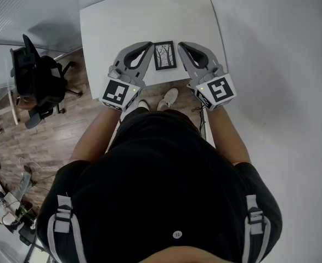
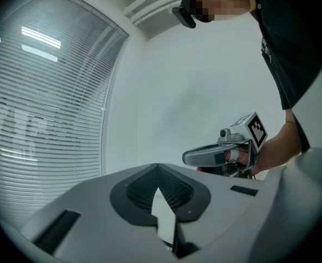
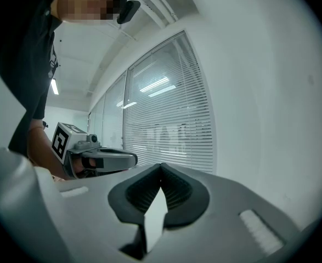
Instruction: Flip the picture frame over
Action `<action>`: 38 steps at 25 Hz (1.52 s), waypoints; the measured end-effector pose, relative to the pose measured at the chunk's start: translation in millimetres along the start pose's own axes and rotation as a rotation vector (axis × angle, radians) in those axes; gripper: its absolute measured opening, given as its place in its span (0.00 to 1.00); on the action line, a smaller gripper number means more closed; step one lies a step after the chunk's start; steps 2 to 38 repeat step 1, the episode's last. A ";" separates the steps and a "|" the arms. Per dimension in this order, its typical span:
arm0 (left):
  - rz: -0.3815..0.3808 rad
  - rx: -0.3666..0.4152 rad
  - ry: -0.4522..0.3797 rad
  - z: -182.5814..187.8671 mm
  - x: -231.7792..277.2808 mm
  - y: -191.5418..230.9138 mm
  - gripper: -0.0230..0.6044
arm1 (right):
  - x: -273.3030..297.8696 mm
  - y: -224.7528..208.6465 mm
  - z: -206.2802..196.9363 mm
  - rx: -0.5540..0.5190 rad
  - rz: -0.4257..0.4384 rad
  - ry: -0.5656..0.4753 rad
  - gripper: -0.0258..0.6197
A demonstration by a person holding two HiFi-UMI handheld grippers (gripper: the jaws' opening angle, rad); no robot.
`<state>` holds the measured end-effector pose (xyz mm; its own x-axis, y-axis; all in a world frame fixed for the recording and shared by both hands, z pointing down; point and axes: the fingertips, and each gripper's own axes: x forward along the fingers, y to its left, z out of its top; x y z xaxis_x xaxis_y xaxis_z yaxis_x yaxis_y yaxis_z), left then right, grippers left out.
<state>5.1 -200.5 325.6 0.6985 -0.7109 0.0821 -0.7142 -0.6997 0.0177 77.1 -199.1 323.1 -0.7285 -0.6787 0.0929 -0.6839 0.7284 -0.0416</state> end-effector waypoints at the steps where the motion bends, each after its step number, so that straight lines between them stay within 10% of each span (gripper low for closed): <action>1: -0.001 0.002 0.005 -0.6 -0.2 0.4 0.05 | 0.6 0.2 0.1 0.000 0.001 0.000 0.05; 38: -0.001 0.002 0.005 -0.6 -0.2 0.4 0.05 | 0.6 0.2 0.1 0.000 0.001 0.000 0.05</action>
